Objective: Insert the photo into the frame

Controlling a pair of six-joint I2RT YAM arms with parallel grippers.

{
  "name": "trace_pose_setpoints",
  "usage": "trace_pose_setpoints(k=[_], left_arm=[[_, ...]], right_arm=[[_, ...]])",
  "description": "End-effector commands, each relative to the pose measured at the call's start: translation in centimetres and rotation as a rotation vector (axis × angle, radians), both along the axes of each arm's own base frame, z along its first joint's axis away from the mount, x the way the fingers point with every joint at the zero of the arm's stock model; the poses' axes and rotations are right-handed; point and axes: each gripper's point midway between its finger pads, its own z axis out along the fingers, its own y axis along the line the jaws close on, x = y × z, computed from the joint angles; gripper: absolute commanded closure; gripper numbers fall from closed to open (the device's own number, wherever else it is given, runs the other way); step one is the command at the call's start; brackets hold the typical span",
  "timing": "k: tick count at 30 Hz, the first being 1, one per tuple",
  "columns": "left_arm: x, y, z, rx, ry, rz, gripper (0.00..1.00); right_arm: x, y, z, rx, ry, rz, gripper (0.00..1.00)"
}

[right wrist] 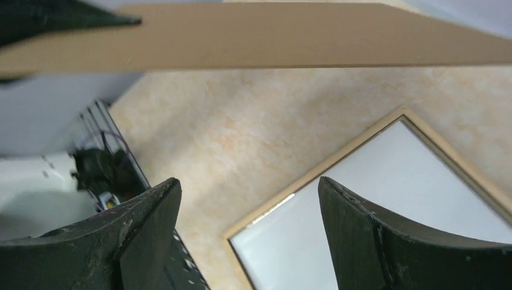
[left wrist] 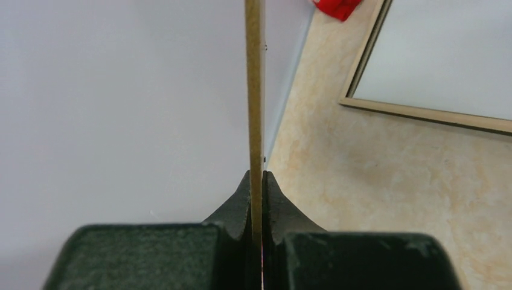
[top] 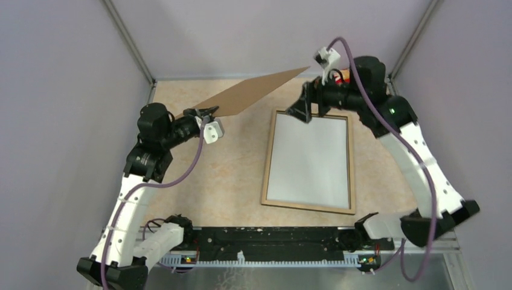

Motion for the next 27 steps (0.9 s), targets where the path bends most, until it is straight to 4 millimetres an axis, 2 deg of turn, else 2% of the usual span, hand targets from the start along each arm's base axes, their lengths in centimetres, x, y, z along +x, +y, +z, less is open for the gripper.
trace_pose_setpoints(k=[1,5,11,21,27], left_arm=[[-3.4,-2.1,5.2,-0.009,-0.079,-0.185,1.00],[-5.7,-3.0,4.8,0.010,-0.003,-0.292,1.00],[-7.8,-3.3,4.3,0.035,0.067,-0.362,1.00],[-8.4,-3.2,3.8,0.044,0.085,-0.369,1.00],[-8.8,-3.4,4.2,0.042,0.089,-0.390,1.00]], right_arm=[[-3.4,-1.9,3.5,-0.155,-0.503,0.101,0.14],[-6.2,-1.0,5.3,-0.108,-0.640,0.239,0.14],[-9.7,0.9,5.8,-0.120,-0.763,0.447,0.21],[-11.1,4.4,1.9,-0.229,-0.711,0.602,0.27],[-10.7,5.8,1.0,-0.257,-0.734,0.623,0.42]])
